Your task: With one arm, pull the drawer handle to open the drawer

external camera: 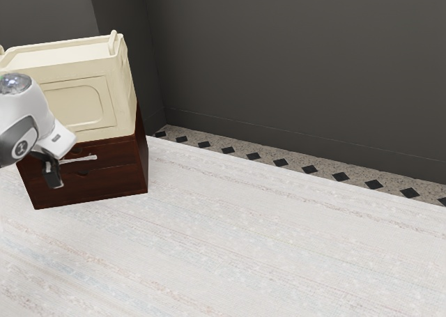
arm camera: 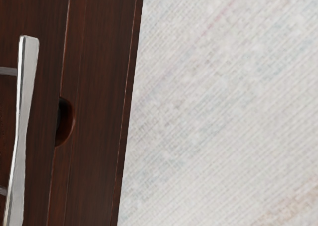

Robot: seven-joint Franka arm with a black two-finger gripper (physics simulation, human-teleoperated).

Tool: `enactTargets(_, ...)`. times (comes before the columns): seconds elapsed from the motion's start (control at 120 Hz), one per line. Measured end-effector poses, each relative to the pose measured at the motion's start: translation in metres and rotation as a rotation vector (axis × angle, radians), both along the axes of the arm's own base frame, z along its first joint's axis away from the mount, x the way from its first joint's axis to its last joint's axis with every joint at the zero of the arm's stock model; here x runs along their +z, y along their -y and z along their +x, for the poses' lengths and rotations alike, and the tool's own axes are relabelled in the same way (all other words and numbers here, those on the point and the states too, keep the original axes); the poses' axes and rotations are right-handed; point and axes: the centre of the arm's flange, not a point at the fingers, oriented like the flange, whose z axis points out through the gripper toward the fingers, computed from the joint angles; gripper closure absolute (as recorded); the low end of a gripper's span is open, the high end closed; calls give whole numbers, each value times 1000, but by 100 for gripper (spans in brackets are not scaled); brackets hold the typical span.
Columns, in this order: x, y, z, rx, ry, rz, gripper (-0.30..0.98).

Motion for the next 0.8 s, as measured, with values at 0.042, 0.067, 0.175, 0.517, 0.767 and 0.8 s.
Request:
enactTargets(0.042,-8,-2,8,-30,-9,6,0)
enactTargets(0.067,-14,-4,13,-47,-12,8,0)
enactTargets(0.175,-28,-10,33,-100,-10,15,0)
enactTargets(0.517,-44,-23,68,-183,-1,34,0)
enactTargets(0.767,-57,-26,75,-211,-21,34,0)
enactTargets(0.8,-59,-26,75,-213,-25,32,0)
